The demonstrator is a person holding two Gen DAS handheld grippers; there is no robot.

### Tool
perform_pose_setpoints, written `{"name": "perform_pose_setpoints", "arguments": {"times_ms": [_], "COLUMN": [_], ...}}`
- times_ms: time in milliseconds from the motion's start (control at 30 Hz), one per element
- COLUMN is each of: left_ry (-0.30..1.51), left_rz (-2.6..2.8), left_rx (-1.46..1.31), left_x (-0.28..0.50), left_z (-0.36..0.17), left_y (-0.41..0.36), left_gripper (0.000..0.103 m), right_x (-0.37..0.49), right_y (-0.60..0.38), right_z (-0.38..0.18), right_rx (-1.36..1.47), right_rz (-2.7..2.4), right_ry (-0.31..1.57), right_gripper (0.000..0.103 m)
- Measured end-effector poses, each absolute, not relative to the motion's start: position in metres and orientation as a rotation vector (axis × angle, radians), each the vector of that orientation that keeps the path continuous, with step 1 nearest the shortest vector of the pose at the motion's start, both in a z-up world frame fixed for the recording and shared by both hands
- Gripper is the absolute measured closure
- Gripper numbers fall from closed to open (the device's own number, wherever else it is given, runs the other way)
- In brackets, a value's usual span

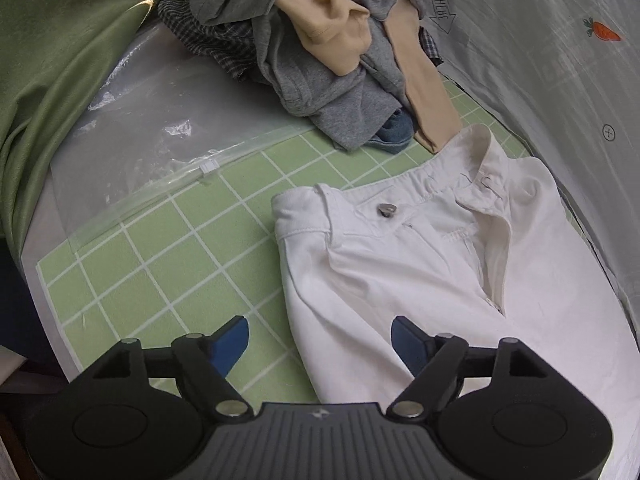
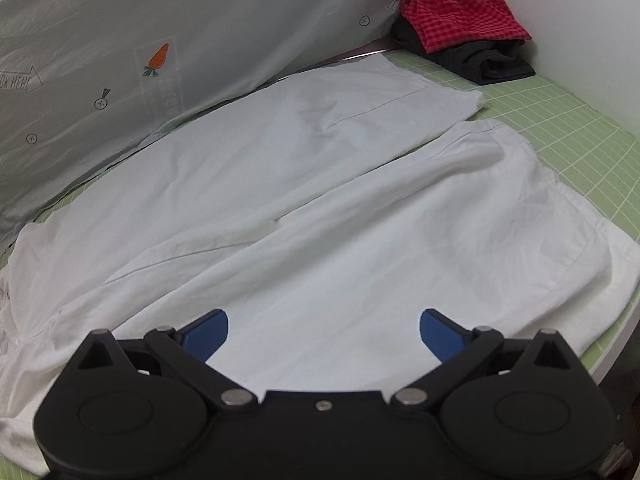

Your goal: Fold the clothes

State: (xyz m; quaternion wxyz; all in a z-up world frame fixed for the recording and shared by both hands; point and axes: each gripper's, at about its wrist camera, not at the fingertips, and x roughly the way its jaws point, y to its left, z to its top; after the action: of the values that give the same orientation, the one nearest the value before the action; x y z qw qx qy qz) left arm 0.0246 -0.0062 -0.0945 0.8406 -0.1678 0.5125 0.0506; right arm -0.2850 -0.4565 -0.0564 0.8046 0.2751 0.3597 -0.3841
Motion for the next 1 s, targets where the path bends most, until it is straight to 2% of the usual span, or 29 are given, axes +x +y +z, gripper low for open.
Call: {"name": "perform_pose_setpoints", "arguments": {"times_ms": [333,500,567,667,867,933,967,1000], "left_ry": [1.075,1.125,1.129,1.14,1.18,1.189,1.192,1.196], "left_rz": [0.071,0.043,0.039,0.019,0.071,0.073,0.073,0.073], "left_rx": [-0.235,-0.211,-0.193,-0.172,-0.108,-0.089,-0.092,-0.096], "left_x": [-0.018,-0.021,-0.016,-0.003,0.013,0.014,0.014,0.015], "left_z": [-0.102,-0.129,-0.134,-0.142,-0.148,-0.148,-0.148,-0.147], "left_y": [-0.125,-0.196,-0.218,-0.241,-0.263,-0.264,-0.263,-0.263], "left_gripper": [0.01,0.01,0.01,0.01,0.01,0.01,0.01,0.01], "right_x": [-0.33,-0.329,-0.328,-0.32,-0.302,-0.306,-0.307,-0.307], "right_y": [-0.6,-0.67,-0.697,-0.73,-0.772,-0.775,-0.773,-0.771], "right_z": [-0.066,-0.075,-0.084,-0.102,-0.132,-0.132,-0.131,-0.13], "right_rx": [0.627,0.615,0.626,0.641,0.621,0.646,0.626,0.604], "right_rz": [-0.906,-0.915,-0.928,-0.937,-0.993,-0.979,-0.975,-0.97], "right_ry": [0.747,0.749,0.753,0.776,0.863,0.831,0.833,0.835], "right_gripper": [0.0,0.001,0.007,0.011,0.013,0.02,0.028,0.051]}}
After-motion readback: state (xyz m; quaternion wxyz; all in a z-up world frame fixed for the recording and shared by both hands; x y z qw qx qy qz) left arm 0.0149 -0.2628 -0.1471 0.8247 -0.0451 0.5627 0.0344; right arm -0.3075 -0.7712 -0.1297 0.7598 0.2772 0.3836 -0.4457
